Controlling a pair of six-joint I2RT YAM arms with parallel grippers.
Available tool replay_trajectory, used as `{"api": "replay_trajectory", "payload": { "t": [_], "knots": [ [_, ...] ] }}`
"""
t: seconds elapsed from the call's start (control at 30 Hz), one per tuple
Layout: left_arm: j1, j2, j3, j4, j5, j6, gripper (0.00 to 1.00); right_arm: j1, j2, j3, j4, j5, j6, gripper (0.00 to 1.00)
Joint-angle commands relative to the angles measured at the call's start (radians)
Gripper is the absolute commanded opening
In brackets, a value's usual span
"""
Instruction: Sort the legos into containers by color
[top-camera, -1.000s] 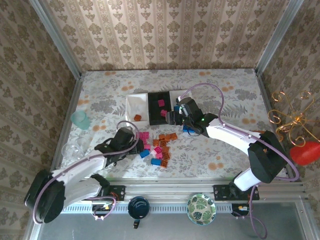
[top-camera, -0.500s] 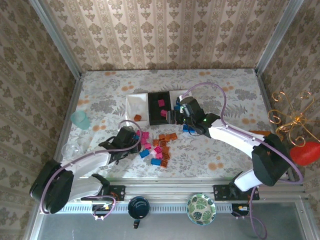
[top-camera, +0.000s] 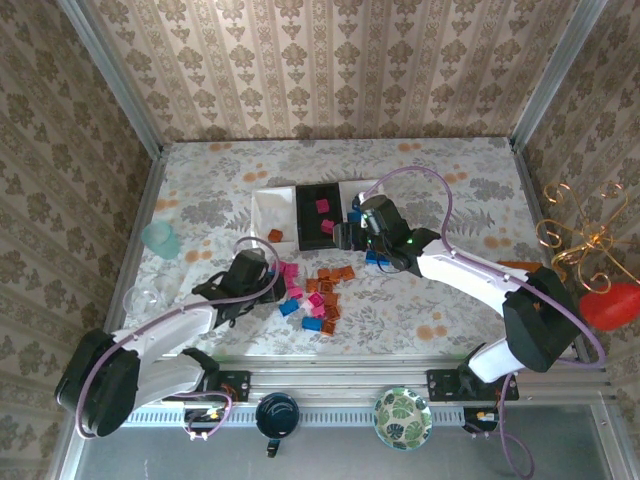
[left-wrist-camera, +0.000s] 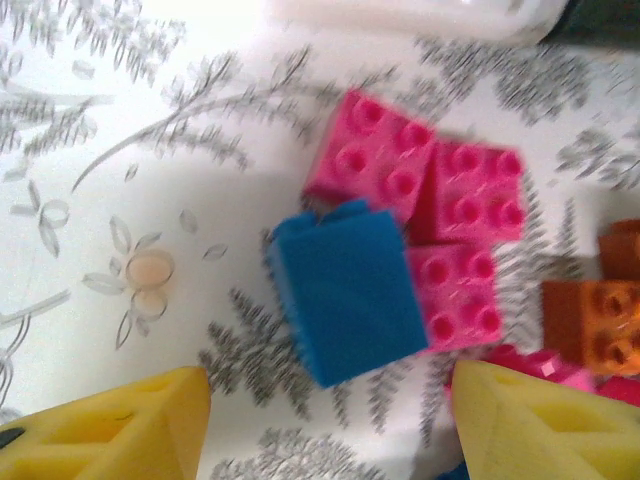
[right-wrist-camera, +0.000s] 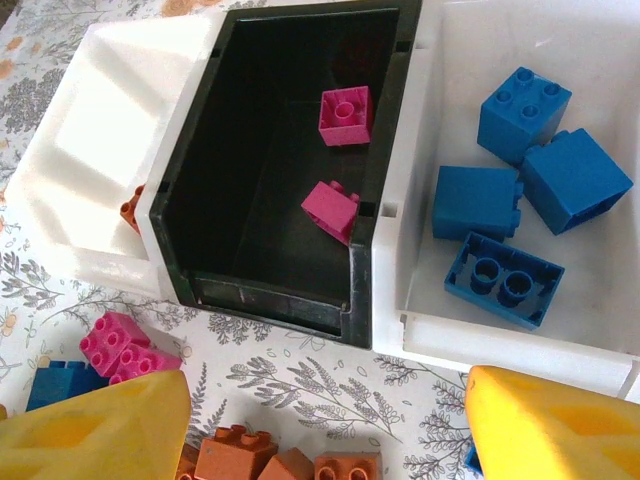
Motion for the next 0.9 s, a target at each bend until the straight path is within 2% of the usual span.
{"api": "replay_trajectory", "payload": {
  "t": [0.0,0.2,0.37,0.43,0.63,0.87],
  "knots": [
    [0.031,0.039,0.056,0.017,-0.006,0.043,0.66,-0.002,-0.023,-0.011,0.0,0.012,-0.002,0.74],
    [0.064,0.155,0.081,0.089,0.018,0.062,0.61,-0.003,-0.023,-0.013,0.0,0.008,0.001,0.74],
    [0.064,0.213,0.058,0.154,0.051,0.051,0.61,-0.003,-0.03,-0.015,-0.003,0.013,-0.002,0.74],
    [0.064,0.208,0.044,0.159,0.055,0.044,0.61,-0.003,-0.03,-0.015,-0.003,0.014,-0.003,0.74],
    [0.078,0.16,0.0,0.1,0.011,0.043,0.45,-0.004,-0.025,-0.022,0.004,0.011,-0.001,0.74],
    [0.091,0.073,-0.048,0.056,0.012,0.03,0.38,-0.004,-0.023,-0.025,0.011,0.008,0.001,0.74]
  ]
}}
